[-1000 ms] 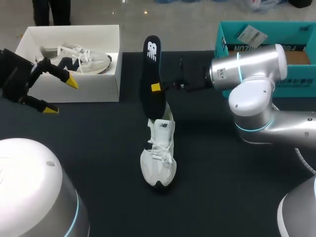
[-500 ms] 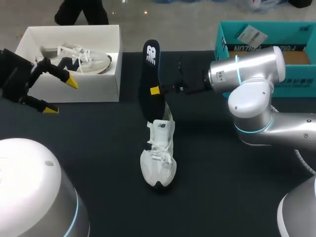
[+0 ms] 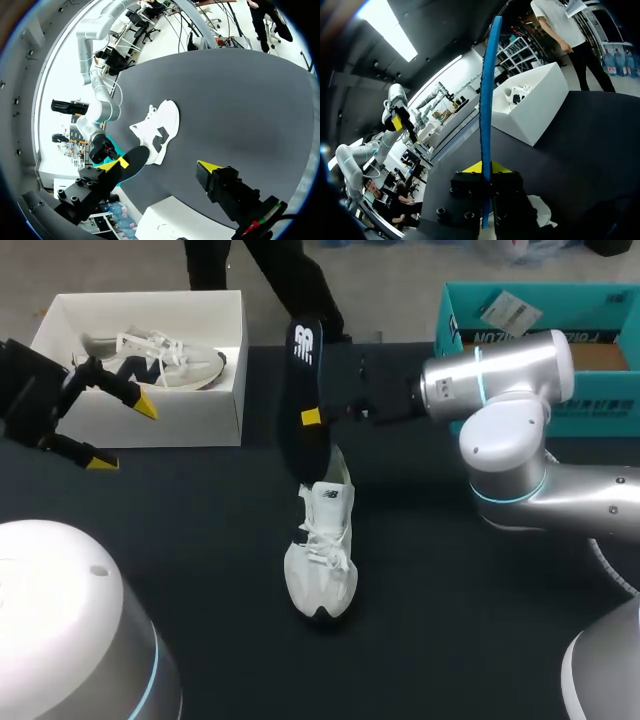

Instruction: Take the shoe out of the shoebox, open the shoe tongue, remove and reinsert the insole, then place the shoe into the shoebox

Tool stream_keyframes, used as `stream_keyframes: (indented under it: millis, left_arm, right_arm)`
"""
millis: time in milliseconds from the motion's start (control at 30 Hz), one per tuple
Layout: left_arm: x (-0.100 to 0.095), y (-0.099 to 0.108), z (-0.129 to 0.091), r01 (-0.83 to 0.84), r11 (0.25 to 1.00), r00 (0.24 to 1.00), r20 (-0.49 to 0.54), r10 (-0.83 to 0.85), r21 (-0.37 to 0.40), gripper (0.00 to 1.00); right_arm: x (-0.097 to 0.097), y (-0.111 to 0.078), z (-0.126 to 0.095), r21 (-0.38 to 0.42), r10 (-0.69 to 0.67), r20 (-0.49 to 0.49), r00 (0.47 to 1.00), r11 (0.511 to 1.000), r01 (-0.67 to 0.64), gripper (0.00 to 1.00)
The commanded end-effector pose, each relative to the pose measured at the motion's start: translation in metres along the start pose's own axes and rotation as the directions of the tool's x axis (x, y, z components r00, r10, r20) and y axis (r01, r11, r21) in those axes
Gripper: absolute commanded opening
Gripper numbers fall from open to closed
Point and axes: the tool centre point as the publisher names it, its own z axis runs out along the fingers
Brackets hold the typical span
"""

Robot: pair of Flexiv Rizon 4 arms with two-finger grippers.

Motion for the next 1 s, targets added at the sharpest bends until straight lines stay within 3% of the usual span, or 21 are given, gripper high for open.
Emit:
stream_keyframes:
  millis: [33, 267, 500, 733, 1000]
  left_arm:
    - [0.0, -0.001, 0.0, 0.0, 1.0, 1.0, -0.004, 0.0, -0.003, 1.0]
    - [0.0, -0.001, 0.0, 0.0, 1.0, 1.0, -0.004, 0.0, -0.003, 1.0]
    - [0.0, -0.001, 0.0, 0.0, 1.0, 1.0, -0.004, 0.0, -0.003, 1.0]
    - [0.0, -0.001, 0.0, 0.0, 1.0, 1.0, -0.004, 0.0, -0.003, 1.0]
    - [0.0, -0.001, 0.0, 0.0, 1.0, 1.0, -0.004, 0.0, -0.003, 1.0]
  right_arm:
    - [0.0, -0.006, 0.007, 0.002, 0.001, 0.001, 1.0, 1.0, -0.001, 0.0]
    - [0.001, 0.008, -0.004, -0.04, -0.016, 0.013, 1.0, 0.999, 0.017, 0.0]
    - [-0.018, 0.019, -0.036, -0.106, -0.004, 0.092, 0.996, 0.994, 0.014, 0.0]
    - [-0.022, 0.005, -0.053, -0.115, 0.025, 0.131, 0.991, 0.993, -0.009, 0.0]
    - [-0.017, -0.019, -0.058, -0.112, 0.068, 0.127, 0.99, 0.992, -0.054, 0.0]
